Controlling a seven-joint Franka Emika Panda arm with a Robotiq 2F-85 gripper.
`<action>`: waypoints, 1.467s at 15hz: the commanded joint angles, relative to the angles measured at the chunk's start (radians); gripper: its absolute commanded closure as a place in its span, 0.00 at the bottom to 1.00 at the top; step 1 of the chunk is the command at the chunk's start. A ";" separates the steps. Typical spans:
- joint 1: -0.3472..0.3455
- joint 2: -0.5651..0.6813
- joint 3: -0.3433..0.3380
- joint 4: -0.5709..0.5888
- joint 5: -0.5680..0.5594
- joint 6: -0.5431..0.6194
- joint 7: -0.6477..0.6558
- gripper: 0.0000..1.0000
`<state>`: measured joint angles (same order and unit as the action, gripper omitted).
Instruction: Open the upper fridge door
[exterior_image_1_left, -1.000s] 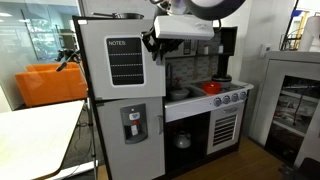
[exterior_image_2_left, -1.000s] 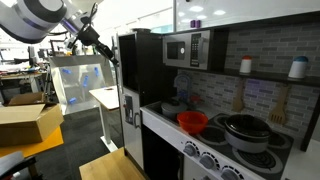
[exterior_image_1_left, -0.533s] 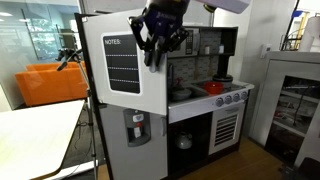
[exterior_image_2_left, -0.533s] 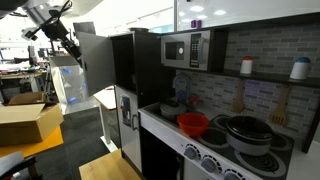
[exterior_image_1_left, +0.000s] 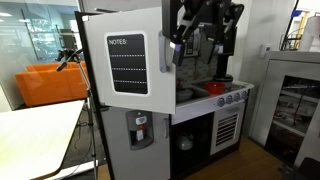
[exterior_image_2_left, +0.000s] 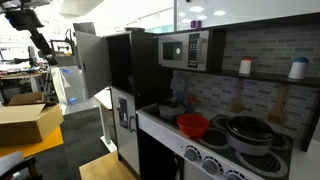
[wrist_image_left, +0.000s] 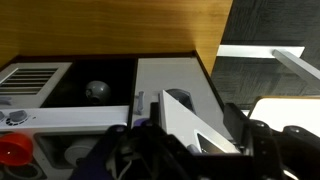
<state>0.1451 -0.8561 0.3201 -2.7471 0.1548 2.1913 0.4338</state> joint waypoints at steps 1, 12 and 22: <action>0.000 0.003 -0.001 0.001 -0.001 -0.002 0.000 0.25; -0.030 0.007 -0.060 0.045 -0.034 -0.103 -0.043 0.00; -0.190 0.066 -0.292 0.235 -0.192 -0.415 -0.253 0.00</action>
<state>-0.0130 -0.8538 0.0569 -2.5772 -0.0212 1.8242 0.2231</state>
